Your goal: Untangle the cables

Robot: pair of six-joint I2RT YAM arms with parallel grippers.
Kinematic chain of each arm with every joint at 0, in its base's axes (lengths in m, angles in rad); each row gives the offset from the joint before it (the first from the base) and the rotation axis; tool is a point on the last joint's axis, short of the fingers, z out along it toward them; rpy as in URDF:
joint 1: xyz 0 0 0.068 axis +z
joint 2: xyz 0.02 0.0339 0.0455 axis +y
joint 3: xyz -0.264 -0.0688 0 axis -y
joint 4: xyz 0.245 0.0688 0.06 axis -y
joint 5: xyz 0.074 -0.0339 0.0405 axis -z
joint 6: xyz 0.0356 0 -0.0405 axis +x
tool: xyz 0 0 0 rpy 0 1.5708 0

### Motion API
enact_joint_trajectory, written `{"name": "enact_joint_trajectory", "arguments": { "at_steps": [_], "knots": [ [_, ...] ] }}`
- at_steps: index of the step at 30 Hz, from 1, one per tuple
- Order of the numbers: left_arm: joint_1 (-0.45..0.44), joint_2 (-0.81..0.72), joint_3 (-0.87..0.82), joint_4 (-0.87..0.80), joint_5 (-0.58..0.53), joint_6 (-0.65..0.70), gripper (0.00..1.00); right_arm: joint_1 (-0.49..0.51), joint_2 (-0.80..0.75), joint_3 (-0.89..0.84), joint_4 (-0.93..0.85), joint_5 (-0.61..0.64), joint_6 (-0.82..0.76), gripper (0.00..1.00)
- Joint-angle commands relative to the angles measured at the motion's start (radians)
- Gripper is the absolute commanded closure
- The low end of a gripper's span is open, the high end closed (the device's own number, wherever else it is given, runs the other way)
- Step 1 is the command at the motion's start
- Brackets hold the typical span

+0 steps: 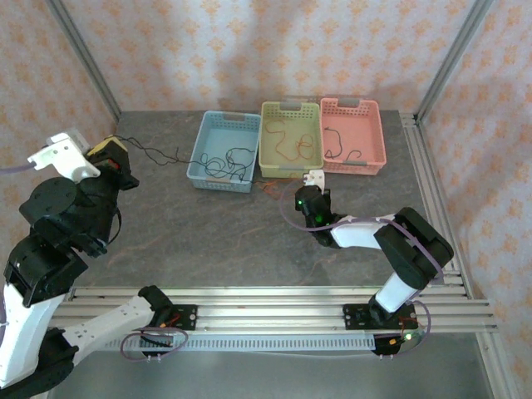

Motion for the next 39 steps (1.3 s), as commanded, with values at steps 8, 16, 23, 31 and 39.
{"name": "enact_joint_trajectory", "arguments": {
  "at_steps": [8, 16, 23, 31, 39],
  "knots": [
    [0.004, 0.122, 0.201, -0.051, -0.042, 0.064, 1.00, -0.010, -0.012, 0.017, -0.022, 0.004, 0.015, 1.00],
    [0.036, 0.261, 0.384, 0.009, -0.106, 0.173, 1.00, -0.010, -0.011, 0.018, -0.025, 0.005, 0.015, 1.00],
    [0.198, 0.444, 0.570, -0.009, -0.058, 0.204, 1.00, -0.011, -0.011, 0.018, -0.025, 0.001, 0.017, 1.00],
    [0.296, 0.473, 0.379, -0.042, 0.171, 0.048, 1.00, -0.011, -0.011, 0.018, -0.026, 0.002, 0.017, 1.00],
    [0.312, 0.461, 0.067, -0.044, 0.479, -0.068, 1.00, -0.010, -0.013, 0.016, -0.017, -0.005, 0.017, 1.00]
  ]
}}
